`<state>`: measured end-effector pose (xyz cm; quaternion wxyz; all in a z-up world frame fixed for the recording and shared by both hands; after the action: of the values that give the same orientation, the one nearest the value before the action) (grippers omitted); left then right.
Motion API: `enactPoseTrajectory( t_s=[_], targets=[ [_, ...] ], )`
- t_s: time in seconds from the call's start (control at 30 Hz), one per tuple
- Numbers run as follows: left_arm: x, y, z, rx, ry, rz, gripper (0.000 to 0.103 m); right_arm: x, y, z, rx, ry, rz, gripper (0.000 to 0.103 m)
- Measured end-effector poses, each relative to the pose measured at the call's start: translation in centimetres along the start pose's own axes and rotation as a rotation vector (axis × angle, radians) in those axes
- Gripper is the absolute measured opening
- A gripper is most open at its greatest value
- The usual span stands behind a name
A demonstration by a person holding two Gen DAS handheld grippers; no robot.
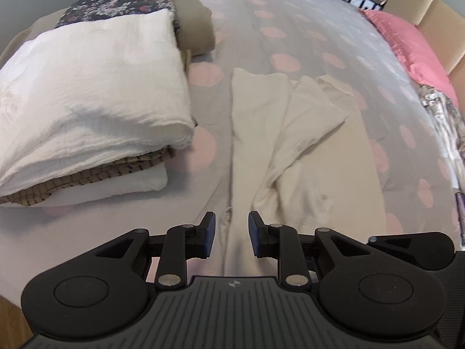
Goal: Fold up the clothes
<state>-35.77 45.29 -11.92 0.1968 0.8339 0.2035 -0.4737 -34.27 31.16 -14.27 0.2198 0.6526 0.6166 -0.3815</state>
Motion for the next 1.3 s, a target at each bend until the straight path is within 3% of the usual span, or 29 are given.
enactPoseTrajectory(
  t_s=[0.1, 0.17, 0.23, 0.4, 0.63, 0.73, 0.87, 0.93, 1.07, 1.3],
  targets=[
    [-0.3, 1.1, -0.3, 0.016, 0.028, 0.041, 0.019, -2.1, 1.5, 0.6, 0.011, 0.039, 0.029, 0.031],
    [-0.1, 1.8, -0.5, 0.032, 0.031, 0.047, 0.017, -2.4, 3.2, 0.5, 0.034, 0.05, 0.097, 0.027],
    [0.7, 2.6, -0.5, 0.052, 0.019, 0.049, 0.011, -2.1, 4.7, 0.4, 0.056, 0.04, 0.155, 0.016],
    [2.7, 3.8, -0.2, 0.085, -0.018, 0.051, 0.006, 0.5, 6.4, -0.3, 0.004, 0.032, 0.215, 0.016],
    [5.4, 2.7, 1.3, 0.1, -0.122, -0.02, 0.005, 2.5, 4.6, -1.1, -0.125, 0.088, 0.128, 0.016],
    [5.7, 1.5, 1.8, 0.064, -0.164, -0.033, 0.005, 2.8, 3.0, -2.2, -0.205, 0.126, 0.096, 0.015],
    [5.0, -0.4, 2.1, -0.001, -0.189, -0.078, 0.005, 4.3, 1.2, -2.9, -0.316, 0.104, 0.081, 0.015],
    [4.1, -1.7, 1.9, -0.033, -0.176, -0.113, 0.006, 5.0, 0.8, -3.1, -0.335, 0.087, 0.069, 0.014],
    [2.3, -3.5, 1.1, -0.11, -0.097, -0.089, 0.006, 6.4, 0.3, -3.3, -0.329, 0.038, 0.06, 0.013],
    [2.5, -1.6, 0.3, -0.075, -0.074, -0.034, 0.006, 5.9, 0.5, -3.1, -0.316, 0.046, 0.046, 0.013]
  ],
)
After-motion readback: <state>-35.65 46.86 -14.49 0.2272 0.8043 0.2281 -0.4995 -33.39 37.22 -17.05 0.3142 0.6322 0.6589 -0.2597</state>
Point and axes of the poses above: each gripper's, at about its wrist camera, not at the fingertips, and x roughly the way its jaws point, y to its right, z to its underside, the point moved 6 cm from there along x, roughly the way its jaws point, and after that the axes turned 5 degrees about x, right-handed, at the moved point
